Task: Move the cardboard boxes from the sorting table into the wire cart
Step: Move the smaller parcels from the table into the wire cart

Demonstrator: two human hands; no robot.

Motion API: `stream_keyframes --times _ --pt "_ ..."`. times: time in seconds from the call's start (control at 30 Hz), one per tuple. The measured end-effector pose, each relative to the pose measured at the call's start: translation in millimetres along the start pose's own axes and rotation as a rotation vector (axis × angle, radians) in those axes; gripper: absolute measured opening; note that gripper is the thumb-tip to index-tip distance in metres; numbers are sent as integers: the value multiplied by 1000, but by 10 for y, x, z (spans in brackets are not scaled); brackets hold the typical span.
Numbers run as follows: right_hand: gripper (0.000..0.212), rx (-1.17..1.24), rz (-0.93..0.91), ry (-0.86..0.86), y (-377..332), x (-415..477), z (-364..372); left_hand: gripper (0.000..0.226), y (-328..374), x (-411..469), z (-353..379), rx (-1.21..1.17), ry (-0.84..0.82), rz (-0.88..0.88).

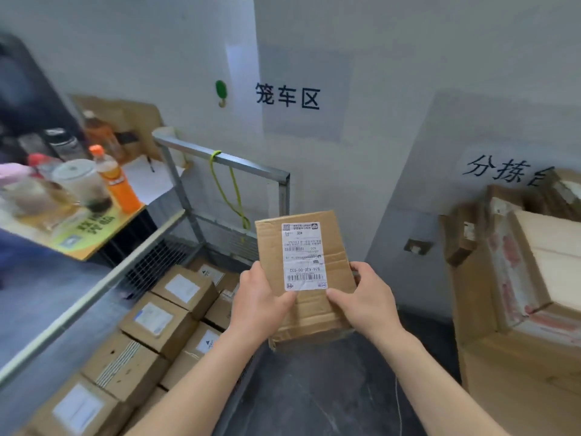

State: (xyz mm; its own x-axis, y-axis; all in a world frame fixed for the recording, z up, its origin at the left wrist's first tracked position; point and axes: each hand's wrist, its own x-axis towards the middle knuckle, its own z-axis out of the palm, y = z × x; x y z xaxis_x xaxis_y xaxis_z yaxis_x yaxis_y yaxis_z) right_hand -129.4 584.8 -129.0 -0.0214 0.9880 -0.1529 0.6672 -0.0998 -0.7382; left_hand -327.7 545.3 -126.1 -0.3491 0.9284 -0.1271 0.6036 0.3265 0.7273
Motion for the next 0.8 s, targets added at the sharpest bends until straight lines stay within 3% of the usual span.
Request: stream_keyframes --times 0.4,0.8 --pt "59 -118 -253 -228 -624 589 397 57 -240 62 -273 -92 251 -247" --pt "61 -256 -312 -315 -1313 1575 1415 55 -944 1170 -614 -196 285 -402"
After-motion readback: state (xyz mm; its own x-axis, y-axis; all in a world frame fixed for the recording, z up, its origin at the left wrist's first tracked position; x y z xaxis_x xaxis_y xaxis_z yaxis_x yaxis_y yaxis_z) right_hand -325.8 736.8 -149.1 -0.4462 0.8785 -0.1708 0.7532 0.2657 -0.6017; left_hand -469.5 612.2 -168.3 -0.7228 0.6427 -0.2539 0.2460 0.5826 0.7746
